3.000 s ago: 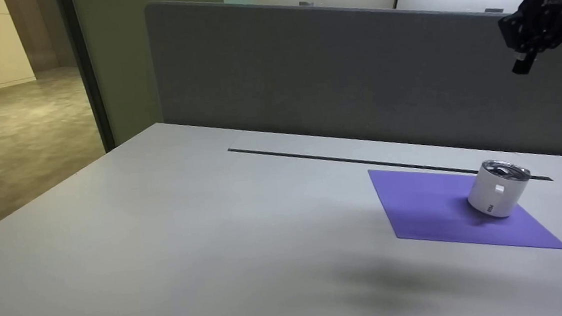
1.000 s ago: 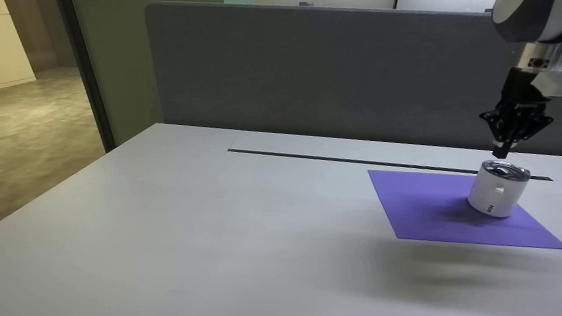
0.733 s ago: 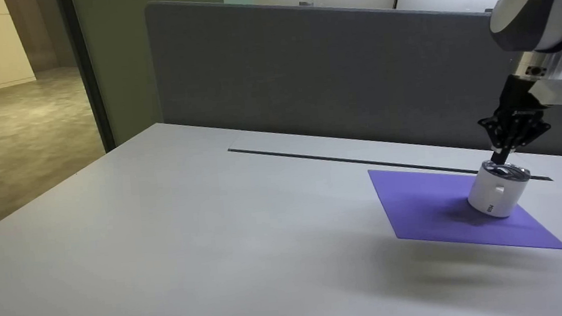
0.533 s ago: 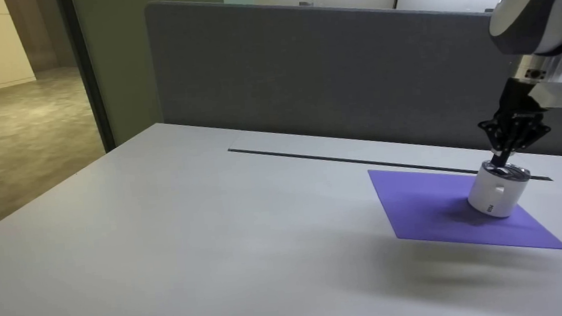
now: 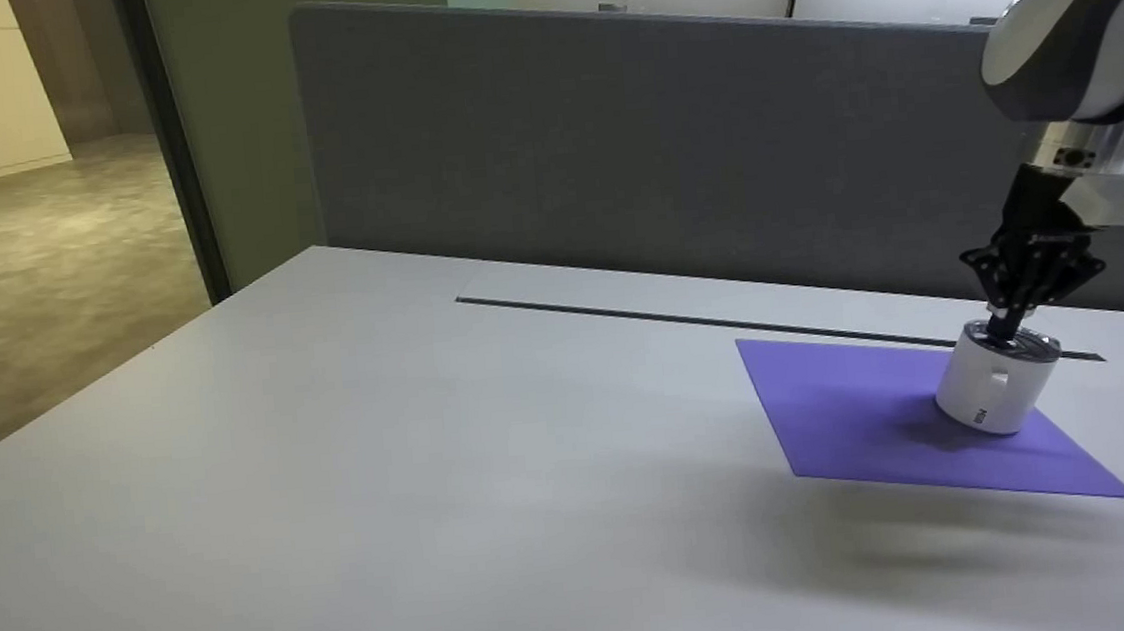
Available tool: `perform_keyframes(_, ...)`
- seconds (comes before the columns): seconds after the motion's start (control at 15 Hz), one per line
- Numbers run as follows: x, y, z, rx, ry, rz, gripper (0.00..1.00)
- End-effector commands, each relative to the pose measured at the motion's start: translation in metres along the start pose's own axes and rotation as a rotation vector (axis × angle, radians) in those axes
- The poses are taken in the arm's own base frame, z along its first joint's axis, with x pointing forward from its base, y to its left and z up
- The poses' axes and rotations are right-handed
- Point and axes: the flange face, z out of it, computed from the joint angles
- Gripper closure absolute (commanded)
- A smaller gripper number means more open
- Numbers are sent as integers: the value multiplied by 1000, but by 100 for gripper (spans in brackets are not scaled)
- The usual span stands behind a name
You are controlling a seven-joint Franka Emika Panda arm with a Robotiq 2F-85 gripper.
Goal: Open the sliding lid on the top of the travel mug
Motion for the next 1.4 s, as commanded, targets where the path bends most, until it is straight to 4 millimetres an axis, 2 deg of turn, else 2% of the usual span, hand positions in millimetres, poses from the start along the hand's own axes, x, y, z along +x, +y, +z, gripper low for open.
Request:
perform_keyframes(0.0, 0, 5, 3, -5, 6, 7, 100)
perform_keyframes(0.87, -1, 9, 9, -42, 2, -9, 100)
perform_keyframes(1.33, -4, 19, 10, -64, -5, -9, 100)
